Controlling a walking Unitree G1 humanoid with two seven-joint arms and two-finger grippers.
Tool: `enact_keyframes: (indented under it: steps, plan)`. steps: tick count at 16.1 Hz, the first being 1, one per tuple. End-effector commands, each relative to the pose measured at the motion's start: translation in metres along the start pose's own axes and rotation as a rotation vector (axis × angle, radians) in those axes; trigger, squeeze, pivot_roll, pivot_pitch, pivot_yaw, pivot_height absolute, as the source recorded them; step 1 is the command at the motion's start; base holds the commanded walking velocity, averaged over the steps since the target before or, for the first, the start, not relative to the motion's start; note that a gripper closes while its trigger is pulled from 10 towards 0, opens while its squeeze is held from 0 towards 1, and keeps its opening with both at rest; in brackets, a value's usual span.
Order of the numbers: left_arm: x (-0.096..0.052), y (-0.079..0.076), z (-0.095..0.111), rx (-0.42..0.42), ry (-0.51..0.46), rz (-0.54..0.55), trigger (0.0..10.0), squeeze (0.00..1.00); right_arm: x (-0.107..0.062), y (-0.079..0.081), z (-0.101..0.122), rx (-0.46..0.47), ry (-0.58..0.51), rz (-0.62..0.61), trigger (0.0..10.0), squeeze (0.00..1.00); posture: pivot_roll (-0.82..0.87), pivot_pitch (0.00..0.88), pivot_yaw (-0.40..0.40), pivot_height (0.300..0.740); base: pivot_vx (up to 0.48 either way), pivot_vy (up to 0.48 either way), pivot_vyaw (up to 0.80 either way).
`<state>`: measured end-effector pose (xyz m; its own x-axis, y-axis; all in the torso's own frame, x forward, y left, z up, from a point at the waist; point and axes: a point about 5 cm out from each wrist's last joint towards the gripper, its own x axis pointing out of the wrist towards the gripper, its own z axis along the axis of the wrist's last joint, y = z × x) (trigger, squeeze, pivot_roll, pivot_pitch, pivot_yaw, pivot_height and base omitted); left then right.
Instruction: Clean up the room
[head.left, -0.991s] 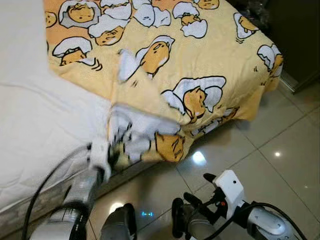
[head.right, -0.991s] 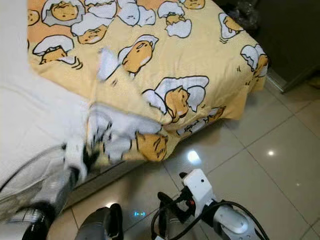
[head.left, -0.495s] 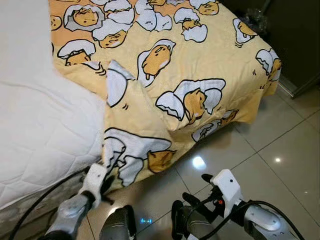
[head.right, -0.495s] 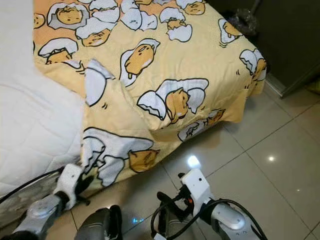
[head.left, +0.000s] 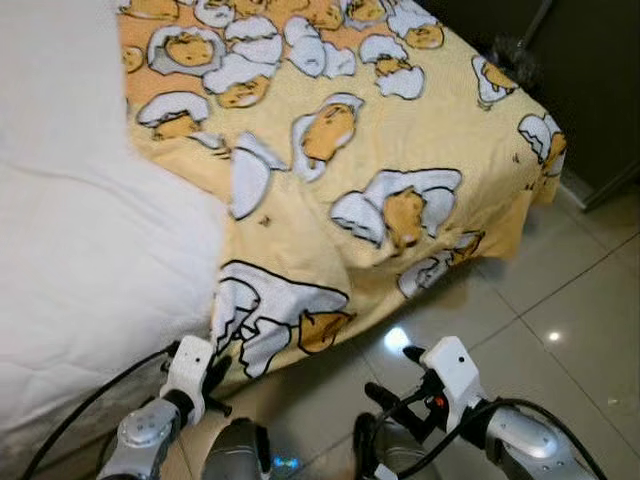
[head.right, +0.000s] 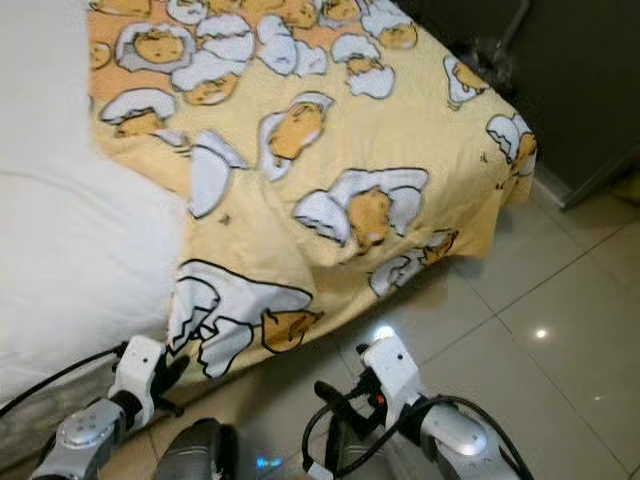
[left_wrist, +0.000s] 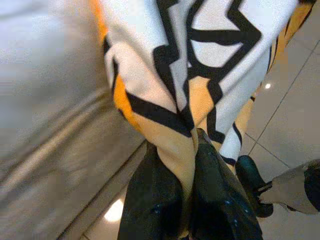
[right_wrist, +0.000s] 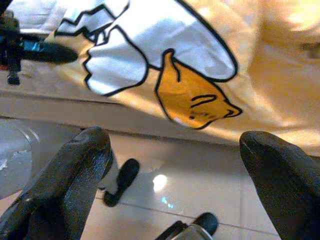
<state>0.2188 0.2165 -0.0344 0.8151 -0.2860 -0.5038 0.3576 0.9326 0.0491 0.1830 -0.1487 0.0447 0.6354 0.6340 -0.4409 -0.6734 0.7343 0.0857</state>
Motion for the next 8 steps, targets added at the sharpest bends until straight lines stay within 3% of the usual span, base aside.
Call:
enact_keyframes:
  steps: [1, 2, 3, 4, 5, 8]
  plan:
    - [-0.004, -0.006, -0.009, -0.013, 0.022, -0.014, 0.0, 0.00, -0.001, 0.002, -0.004, 0.003, 0.011, 0.014, 10.0, 0.00, -0.18, 0.195, -0.041, 0.723, 0.000, 0.472, 0.00]
    - [-0.005, -0.012, -0.013, -0.014, 0.026, -0.036, 0.0, 0.00, -0.001, 0.002, -0.005, 0.003, 0.012, 0.015, 10.0, 0.00, -0.18, 0.196, -0.040, 0.723, 0.000, 0.469, 0.00]
    - [-0.007, -0.029, -0.022, -0.011, 0.034, -0.085, 0.0, 0.00, -0.001, 0.003, -0.005, 0.002, 0.014, 0.018, 10.0, 0.00, -0.18, 0.197, -0.039, 0.723, 0.000, 0.465, 0.00]
    - [-0.008, -0.041, -0.027, -0.010, 0.035, -0.096, 4.2, 0.00, -0.002, 0.003, -0.006, 0.002, 0.016, 0.019, 10.0, 0.00, -0.18, 0.198, -0.040, 0.723, 0.000, 0.000, 0.00]
    - [-0.008, -0.048, -0.029, -0.008, 0.041, -0.107, 10.0, 0.00, -0.002, 0.003, -0.006, 0.001, 0.017, 0.020, 10.0, 0.00, -0.18, 0.198, -0.040, 0.723, 0.000, 0.000, 0.00]
    - [-0.007, -0.081, -0.035, -0.075, 0.039, -0.144, 10.0, 0.00, -0.002, 0.004, -0.009, 0.001, 0.026, 0.027, 10.0, 0.00, -0.18, 0.201, -0.042, 0.723, 0.000, 0.000, 0.00]
